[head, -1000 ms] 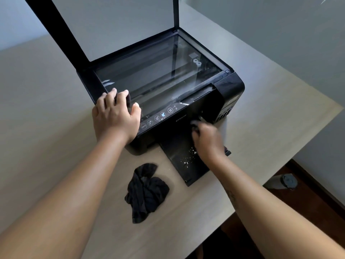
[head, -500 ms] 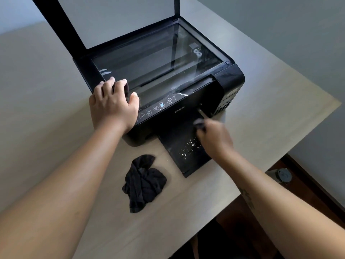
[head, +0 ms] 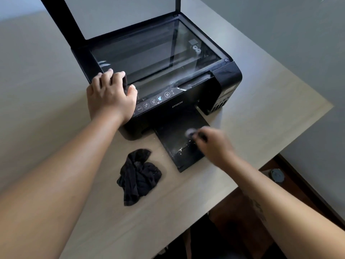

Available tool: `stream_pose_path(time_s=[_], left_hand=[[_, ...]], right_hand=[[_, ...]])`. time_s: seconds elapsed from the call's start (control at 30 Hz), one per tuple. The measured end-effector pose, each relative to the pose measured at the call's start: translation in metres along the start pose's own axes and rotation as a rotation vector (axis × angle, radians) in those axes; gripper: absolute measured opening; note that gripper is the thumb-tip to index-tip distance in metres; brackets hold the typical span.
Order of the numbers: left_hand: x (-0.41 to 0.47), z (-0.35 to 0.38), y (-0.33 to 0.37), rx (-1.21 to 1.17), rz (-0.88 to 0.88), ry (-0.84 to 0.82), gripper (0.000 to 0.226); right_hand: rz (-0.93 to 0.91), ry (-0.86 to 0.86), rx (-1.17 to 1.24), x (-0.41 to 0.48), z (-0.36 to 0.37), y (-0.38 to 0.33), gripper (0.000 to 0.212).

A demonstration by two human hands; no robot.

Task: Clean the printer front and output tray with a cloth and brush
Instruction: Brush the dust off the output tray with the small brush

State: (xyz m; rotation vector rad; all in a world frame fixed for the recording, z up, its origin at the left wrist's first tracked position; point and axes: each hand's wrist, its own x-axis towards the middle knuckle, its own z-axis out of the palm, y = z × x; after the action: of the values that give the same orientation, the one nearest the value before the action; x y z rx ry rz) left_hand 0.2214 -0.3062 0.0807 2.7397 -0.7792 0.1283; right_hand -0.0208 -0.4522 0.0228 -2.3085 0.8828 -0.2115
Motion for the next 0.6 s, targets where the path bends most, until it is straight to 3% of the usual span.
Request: stream_pose_path(time_s=[0.07, 0.13, 0.17, 0.27, 0.3, 0.4, 0.43, 0.53, 0.6], left_hand=[[0.001, -0.001, 0.001, -0.004, 0.004, -0.004, 0.05], [0.001, -0.002, 0.0, -0.005, 0.0, -0.005, 0.049], [0.0, -0.002, 0.0, -0.004, -0.002, -0.005, 0.048], [-0.001, -0.001, 0.002, -0.004, 0.003, 0.0, 0.048], [-0.001, -0.001, 0.002, -0.005, 0.002, 0.0, 0.048], [-0.001, -0.002, 0.001, -0.002, -0.005, -0.002, 0.05], [-0.002, -0.002, 0.001, -0.002, -0.004, -0.001, 0.05], [-0.001, -0.001, 0.002, -0.006, 0.0, -0.003, 0.051], [-0.001, -0.002, 0.001, -0.002, -0.003, -0.001, 0.052]], right_hand=[[-0.055, -0.109, 0.056, -0.01, 0.002, 0.001, 0.013], [0.122, 0.158, 0.05, -0.008, -0.008, 0.011, 0.015], [0.165, 0.214, 0.002, -0.01, -0.011, 0.014, 0.015], [-0.134, -0.139, 0.005, -0.024, 0.001, 0.001, 0.008], [-0.134, -0.164, 0.031, -0.026, 0.0, -0.003, 0.01], [0.126, 0.154, -0.031, -0.016, -0.013, 0.007, 0.017], [0.084, 0.123, -0.091, -0.017, -0.013, 0.006, 0.019], [-0.201, -0.211, -0.118, -0.026, 0.0, -0.008, 0.018], [-0.087, -0.059, -0.132, -0.015, -0.011, -0.007, 0.017]])
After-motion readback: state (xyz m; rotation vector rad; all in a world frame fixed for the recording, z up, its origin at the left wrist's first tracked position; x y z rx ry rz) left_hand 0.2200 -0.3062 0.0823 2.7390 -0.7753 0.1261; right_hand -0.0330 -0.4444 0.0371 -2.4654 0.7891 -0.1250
